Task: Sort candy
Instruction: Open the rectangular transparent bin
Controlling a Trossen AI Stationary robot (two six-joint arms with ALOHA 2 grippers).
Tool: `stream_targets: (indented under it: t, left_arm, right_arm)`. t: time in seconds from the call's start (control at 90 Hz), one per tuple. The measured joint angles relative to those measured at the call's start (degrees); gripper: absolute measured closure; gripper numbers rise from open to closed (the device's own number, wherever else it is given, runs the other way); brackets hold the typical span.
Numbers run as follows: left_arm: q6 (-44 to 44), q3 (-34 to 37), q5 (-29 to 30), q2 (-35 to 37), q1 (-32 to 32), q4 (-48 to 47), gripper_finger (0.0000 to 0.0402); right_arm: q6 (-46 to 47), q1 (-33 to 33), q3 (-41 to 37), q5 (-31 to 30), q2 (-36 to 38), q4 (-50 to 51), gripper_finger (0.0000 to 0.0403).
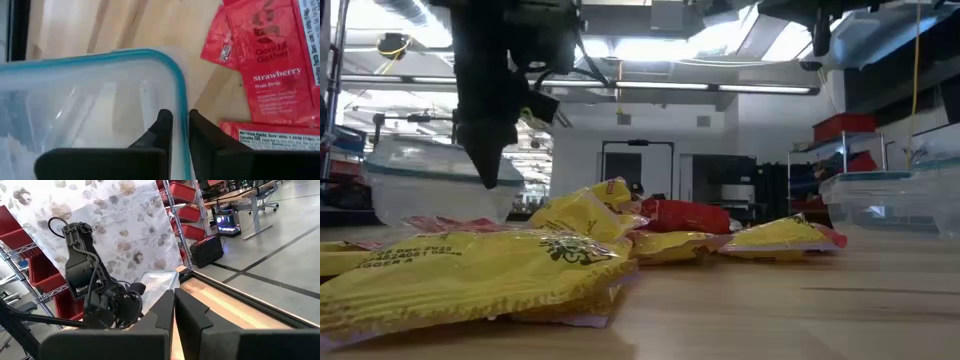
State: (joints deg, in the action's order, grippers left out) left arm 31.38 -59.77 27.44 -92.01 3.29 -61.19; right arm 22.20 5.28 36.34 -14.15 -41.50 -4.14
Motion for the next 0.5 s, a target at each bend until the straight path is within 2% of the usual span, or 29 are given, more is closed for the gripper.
stream_targets:
  t: [0.5]
  left_arm:
    - [-6.78, -7.69, 1.60, 0.03, 0.08, -0.03, 0.0401]
  right_arm:
    - [0.00, 0.00, 0.00, 0.17, -0.02, 0.02, 0.0402]
